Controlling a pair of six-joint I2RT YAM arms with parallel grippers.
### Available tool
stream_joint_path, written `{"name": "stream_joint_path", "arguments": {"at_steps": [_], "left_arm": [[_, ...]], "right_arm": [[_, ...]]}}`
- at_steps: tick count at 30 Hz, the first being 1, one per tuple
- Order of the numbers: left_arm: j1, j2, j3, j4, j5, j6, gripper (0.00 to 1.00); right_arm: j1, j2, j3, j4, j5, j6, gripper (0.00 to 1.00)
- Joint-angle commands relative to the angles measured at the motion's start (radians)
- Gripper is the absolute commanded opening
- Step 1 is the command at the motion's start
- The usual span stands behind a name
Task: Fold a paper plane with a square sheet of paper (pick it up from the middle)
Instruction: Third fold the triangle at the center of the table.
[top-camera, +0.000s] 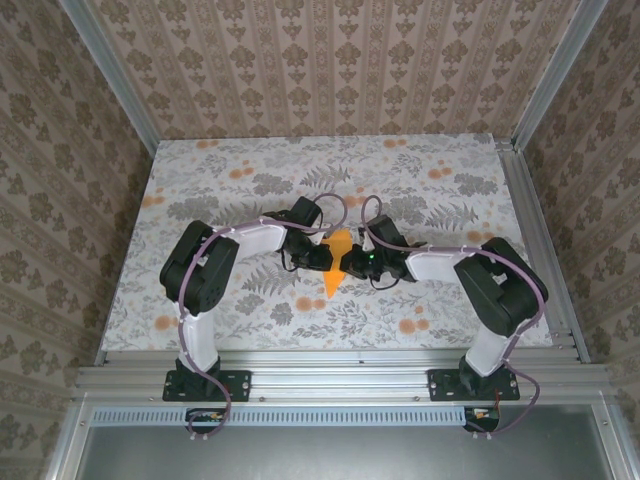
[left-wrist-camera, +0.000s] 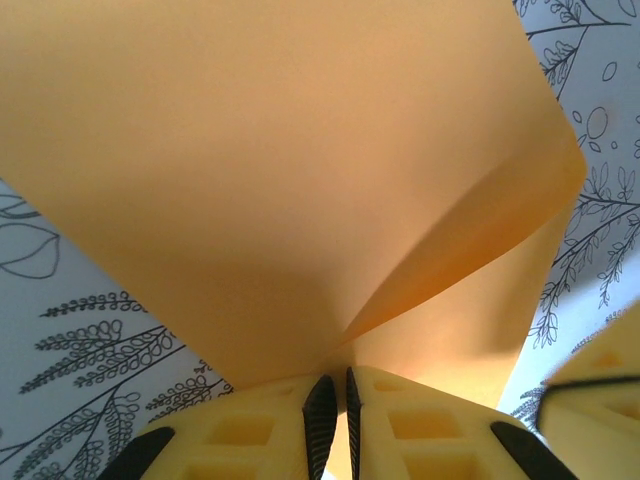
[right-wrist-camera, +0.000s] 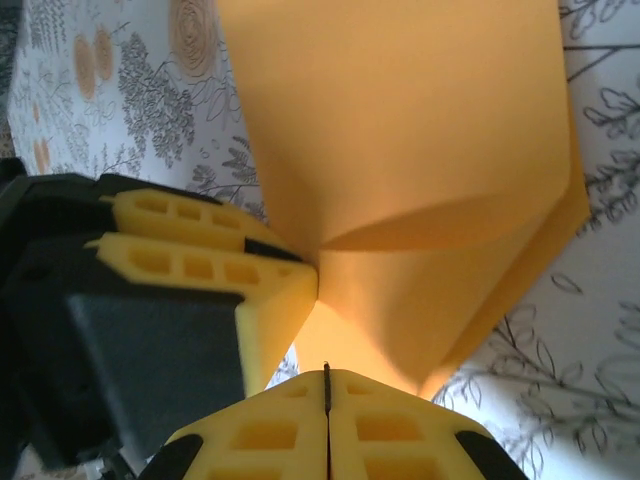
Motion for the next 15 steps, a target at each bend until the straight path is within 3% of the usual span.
{"name": "stream_joint_path", "arguments": {"at_steps": [1,15], "left_arm": [[-0.011,0.096,-0.063,-0.048,-0.165,0.036,0.19],[-0.017,0.099,-0.027,-0.073,-0.178,0.061,0.19]], "right_arm": [[-0.007,0.047,0.039,0.035,-0.028,0.02,0.1],[-0.038,0.115,0.061,-0.127,0.103,-0.076,0.11]]}}
